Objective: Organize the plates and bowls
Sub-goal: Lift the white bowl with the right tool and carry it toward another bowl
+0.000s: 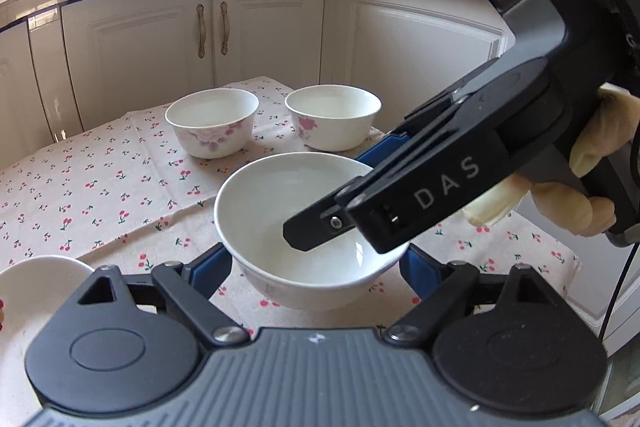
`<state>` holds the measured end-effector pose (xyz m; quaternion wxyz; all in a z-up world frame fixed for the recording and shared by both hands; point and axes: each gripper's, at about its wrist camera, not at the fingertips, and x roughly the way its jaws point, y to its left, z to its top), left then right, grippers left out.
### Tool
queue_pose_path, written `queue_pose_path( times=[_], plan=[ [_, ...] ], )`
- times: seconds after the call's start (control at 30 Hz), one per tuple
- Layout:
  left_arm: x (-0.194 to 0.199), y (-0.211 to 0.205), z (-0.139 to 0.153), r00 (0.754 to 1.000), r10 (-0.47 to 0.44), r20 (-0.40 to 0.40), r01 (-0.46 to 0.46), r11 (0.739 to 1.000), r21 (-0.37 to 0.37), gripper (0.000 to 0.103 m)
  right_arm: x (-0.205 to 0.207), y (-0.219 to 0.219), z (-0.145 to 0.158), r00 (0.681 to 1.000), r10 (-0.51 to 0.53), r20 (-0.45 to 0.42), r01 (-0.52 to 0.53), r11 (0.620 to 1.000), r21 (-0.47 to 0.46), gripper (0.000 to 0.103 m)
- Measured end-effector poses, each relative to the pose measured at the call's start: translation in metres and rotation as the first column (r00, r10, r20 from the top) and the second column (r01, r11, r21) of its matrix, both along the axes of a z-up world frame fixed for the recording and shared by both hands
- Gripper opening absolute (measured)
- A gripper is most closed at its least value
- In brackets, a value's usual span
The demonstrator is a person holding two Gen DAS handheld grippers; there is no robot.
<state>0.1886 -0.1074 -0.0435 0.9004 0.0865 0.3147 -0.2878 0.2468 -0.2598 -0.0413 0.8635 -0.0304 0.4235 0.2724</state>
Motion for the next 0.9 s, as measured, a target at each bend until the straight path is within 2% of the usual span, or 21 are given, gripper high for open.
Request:
queue_pose_path(
  times=[0.37, 0.9],
  plan=[
    [-0.028, 0.009, -0.008, 0.998, -0.040, -0.052, 0.041, 0.999, 0.008, 0.090, -0.040, 0.007, -0.008, 0.999, -0.004, -0.043, 0.004, 1.000, 0.003, 0.075],
    [-0.035, 0.012, -0.011, 0.996, -0.053, -0.069, 0.053, 0.999, -0.002, 0.090, -0.048, 0.004, -0.016, 0.997, -0.023, -0.078, 0.024, 0.999, 0.022, 0.075]
  ],
)
